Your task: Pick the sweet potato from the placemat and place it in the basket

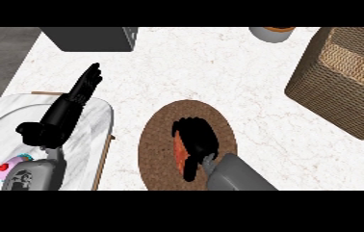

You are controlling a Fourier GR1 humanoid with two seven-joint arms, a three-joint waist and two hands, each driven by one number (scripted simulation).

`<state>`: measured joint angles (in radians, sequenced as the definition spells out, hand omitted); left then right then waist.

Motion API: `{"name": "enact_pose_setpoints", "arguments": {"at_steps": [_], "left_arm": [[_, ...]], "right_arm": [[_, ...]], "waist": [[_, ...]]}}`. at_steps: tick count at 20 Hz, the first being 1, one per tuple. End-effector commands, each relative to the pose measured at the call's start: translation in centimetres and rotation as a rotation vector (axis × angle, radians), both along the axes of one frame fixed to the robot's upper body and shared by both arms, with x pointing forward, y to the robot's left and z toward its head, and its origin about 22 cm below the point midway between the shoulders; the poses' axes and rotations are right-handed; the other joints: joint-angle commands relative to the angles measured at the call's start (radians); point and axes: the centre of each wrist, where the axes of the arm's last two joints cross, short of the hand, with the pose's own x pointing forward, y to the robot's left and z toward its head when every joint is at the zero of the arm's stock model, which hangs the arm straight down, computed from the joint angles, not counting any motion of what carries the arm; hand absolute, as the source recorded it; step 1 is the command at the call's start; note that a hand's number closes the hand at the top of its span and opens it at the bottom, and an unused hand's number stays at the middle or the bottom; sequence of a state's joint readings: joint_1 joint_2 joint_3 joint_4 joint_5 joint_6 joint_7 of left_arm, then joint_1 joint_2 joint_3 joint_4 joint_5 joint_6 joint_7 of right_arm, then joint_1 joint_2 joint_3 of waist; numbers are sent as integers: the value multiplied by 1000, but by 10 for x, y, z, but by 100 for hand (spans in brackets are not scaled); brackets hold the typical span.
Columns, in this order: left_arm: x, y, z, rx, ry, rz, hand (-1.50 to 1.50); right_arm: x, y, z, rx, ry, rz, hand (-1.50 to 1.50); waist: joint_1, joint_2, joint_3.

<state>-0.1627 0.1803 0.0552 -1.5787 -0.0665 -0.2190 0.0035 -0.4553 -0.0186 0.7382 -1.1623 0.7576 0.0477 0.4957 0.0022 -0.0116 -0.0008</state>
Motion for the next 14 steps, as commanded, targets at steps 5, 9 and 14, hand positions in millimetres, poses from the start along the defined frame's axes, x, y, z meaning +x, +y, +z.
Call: {"name": "enact_pose_setpoints", "arguments": {"at_steps": [5, 9, 14], "left_arm": [[-2, 6, 2, 2, -20, 26, 0], [-3, 1, 4, -1, 11, 0, 0], [7, 20, -2, 18, -9, 23, 0]], "right_arm": [[56, -105, 2, -107, -52, -534, 150], [66, -108, 2, -129, -137, -586, 150], [44, -105, 14, 31, -202, -617, 150]], "waist": [[-18, 13, 0], [4, 12, 1], [-9, 11, 0]]}}
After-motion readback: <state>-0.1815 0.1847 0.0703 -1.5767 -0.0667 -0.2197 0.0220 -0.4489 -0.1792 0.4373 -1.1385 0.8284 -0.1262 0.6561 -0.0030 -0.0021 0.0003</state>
